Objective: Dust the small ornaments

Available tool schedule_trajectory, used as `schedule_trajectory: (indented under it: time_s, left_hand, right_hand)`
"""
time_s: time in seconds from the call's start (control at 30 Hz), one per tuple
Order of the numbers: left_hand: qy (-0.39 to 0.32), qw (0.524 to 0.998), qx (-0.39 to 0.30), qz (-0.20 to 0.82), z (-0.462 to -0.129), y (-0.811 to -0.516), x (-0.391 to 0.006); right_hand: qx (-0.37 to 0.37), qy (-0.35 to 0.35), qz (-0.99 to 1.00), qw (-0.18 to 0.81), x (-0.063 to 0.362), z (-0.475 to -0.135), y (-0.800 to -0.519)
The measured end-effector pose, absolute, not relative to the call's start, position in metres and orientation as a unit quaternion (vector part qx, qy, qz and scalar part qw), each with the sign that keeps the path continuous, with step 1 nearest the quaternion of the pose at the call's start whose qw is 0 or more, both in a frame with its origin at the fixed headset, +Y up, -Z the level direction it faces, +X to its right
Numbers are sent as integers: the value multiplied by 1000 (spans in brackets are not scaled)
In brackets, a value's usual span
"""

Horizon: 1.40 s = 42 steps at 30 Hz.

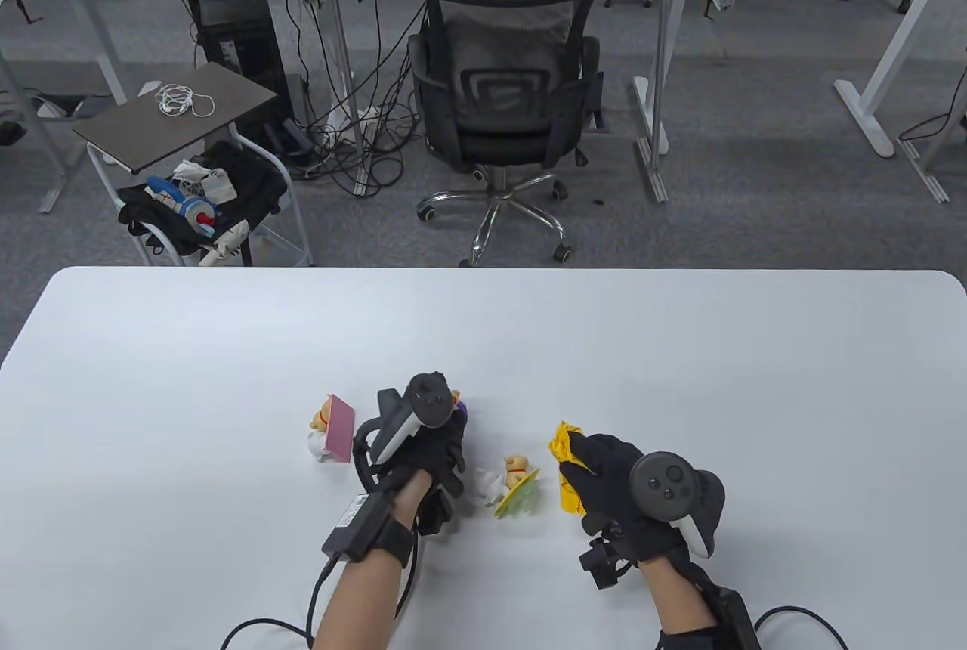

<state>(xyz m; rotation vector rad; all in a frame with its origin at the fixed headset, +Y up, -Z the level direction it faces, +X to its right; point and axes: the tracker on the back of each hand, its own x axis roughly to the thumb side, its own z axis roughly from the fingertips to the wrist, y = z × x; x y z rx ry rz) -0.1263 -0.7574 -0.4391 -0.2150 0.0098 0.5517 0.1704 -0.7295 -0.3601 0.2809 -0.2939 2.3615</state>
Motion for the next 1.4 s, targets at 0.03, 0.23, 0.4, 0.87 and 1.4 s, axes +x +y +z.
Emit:
schedule_trajectory:
  time_s: [0.03,0.23,0.4,0.87,1.4]
  left_hand:
    - [2,944,-104,313,-433,-752,-129]
    - [-51,796,-125,591,-390,-739,-127]
    - [-89,714,-168,674,-377,-752,-114]
    - [-134,517,-264,803,-355,-804,-70]
    - [-104,482,-265,829,-351,-806,-73]
  right_hand:
    - [110,-118,916,368,170,-360,-729]
    - [127,-124,900,398,164,-356,-727]
    - [164,-136,867,450,152,-348,-722]
    - [292,-237,861,341,104,-311,-708]
    - [309,-235,871,302,99,-307,-707]
